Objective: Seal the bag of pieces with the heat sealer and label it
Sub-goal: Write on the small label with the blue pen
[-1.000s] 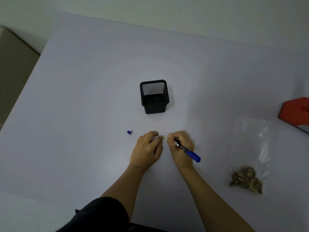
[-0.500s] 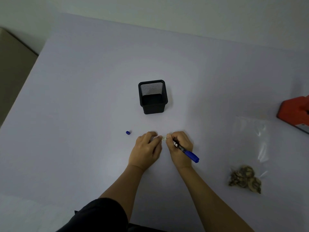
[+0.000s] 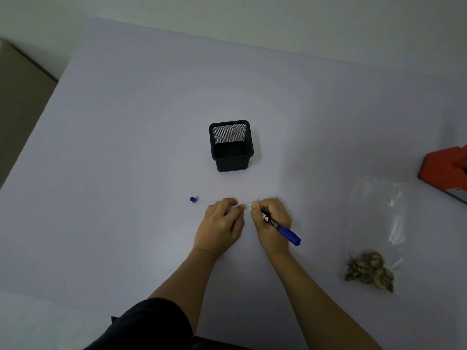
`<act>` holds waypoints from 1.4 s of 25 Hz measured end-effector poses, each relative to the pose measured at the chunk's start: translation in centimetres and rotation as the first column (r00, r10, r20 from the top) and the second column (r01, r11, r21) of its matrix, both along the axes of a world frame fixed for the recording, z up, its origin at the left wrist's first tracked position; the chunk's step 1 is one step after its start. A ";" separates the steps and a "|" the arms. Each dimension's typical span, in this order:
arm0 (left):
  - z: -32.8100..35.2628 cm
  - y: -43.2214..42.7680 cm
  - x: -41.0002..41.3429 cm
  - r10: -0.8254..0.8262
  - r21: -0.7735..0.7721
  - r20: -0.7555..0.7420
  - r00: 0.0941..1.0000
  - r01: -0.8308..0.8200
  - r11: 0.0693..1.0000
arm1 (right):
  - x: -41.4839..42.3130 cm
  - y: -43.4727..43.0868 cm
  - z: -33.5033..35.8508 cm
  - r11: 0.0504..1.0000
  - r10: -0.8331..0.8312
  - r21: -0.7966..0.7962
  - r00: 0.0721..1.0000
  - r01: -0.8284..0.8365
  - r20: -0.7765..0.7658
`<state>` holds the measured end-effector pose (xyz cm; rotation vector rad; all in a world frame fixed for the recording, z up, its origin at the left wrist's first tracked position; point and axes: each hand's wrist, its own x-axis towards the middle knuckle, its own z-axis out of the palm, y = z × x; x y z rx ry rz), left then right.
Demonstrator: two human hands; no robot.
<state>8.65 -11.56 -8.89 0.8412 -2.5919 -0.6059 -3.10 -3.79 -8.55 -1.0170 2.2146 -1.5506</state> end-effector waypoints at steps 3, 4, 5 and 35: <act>-0.1 0.0 0.0 0.009 0.009 -0.003 1.000 -0.009 1.000 | 0.1 0.0 0.0 1.000 0.014 0.000 1.000 -0.014 0.005; -0.1 0.0 0.0 0.009 0.011 -0.003 1.000 -0.009 1.000 | 0.1 0.0 0.0 1.000 0.017 -0.001 1.000 -0.017 0.003; -0.1 0.0 0.0 0.007 0.011 -0.003 1.000 -0.006 1.000 | 0.1 0.0 -0.1 1.000 0.020 -0.001 1.000 -0.020 -0.001; -0.3 0.0 0.0 0.003 -0.015 -0.021 1.000 -0.003 1.000 | 0.0 0.3 -0.1 0.998 0.057 0.020 0.998 -0.057 0.004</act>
